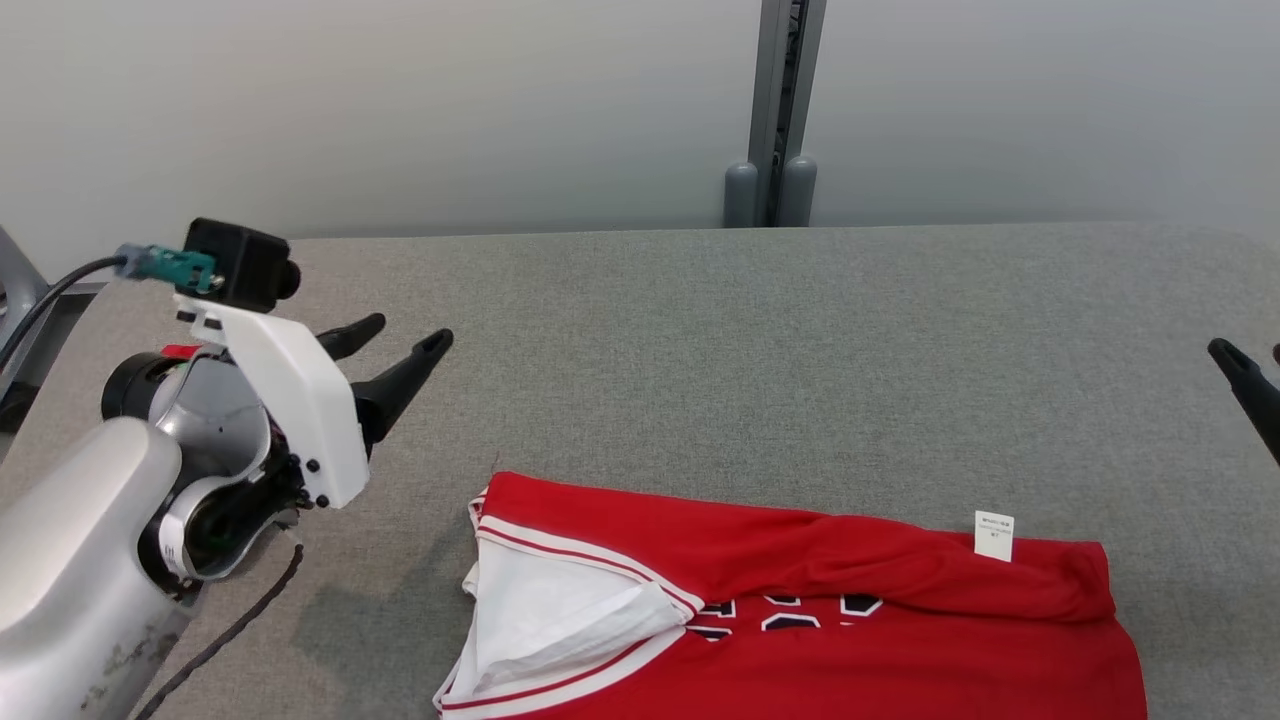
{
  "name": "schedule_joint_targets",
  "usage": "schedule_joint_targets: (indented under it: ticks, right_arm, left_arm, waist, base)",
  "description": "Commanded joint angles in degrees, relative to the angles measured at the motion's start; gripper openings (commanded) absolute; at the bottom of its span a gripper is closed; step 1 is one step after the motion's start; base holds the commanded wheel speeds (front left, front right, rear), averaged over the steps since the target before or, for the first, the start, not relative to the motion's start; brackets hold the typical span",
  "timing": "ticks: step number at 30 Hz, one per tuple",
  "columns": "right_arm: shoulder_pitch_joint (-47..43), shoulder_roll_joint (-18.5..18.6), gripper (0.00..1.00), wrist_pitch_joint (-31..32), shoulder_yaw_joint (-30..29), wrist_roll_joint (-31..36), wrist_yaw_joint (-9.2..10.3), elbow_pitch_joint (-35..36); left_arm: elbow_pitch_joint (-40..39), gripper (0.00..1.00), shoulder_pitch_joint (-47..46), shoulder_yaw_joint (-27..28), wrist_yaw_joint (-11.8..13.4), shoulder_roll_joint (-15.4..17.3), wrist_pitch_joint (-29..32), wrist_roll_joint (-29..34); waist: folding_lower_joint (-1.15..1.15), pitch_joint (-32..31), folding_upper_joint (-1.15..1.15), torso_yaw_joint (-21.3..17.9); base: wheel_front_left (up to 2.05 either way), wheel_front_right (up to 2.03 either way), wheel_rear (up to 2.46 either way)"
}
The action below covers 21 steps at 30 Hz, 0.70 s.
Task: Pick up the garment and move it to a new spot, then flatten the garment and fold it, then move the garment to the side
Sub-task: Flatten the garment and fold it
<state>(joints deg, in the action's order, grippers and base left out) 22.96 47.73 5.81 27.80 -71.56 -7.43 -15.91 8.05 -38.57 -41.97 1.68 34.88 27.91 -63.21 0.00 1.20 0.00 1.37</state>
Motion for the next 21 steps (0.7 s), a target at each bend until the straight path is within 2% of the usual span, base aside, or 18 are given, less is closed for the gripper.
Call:
schedule_joint_targets:
  ticks: [1, 7, 13, 16, 18, 21]
  right_arm:
    - [-3.28, -0.82, 1.0, -5.07, -1.9, 2.2, -0.12, -0.41]
    - [-12.76, -5.13, 1.0, -17.33, -8.35, 7.84, -0.12, 1.38]
    - [-20.91, -12.05, 1.0, -20.27, -16.51, 14.9, -0.12, 3.62]
    - [-24.46, -15.72, 1.0, -20.47, -19.23, 18.1, -0.12, 5.59]
    - [-25.44, -16.59, 1.0, -20.49, -19.99, 19.15, -0.12, 6.17]
    - [-28.72, -19.84, 1.0, -19.77, -22.35, 21.86, -0.12, 7.27]
  left_arm:
    - [-0.88, 1.0, 3.82, 1.84, 1.44, -0.21, -5.93, 1.1]
    - [-4.72, 1.0, 15.45, 6.36, 7.56, 0.24, -24.19, 5.45]
    - [-6.56, 1.0, 24.86, 9.27, 11.97, -1.64, -38.85, 8.89]
    - [-6.72, 1.0, 28.21, 10.68, 13.32, -2.99, -42.0, 10.6]
    - [-6.99, 1.0, 29.22, 11.33, 13.55, -3.8, -42.46, 11.26]
    - [-8.1, 1.0, 31.74, 13.44, 14.34, -6.36, -43.06, 14.97]
  waist:
    - [0.0, -0.52, 0.0, -0.09]
    - [0.0, -1.08, 0.0, -0.25]
    - [0.0, -1.21, 0.0, -0.02]
    - [0.0, -1.21, 0.0, 0.11]
    - [0.0, -1.2, 0.0, 0.2]
    - [0.0, -1.28, 0.0, 0.58]
  base:
    - [0.0, 0.0, 0.0]
    - [0.0, 0.0, 0.0]
    - [0.0, 0.0, 0.0]
    - [0.0, 0.0, 0.0]
    - [0.0, 0.0, 0.0]
    - [0.0, 0.0, 0.0]
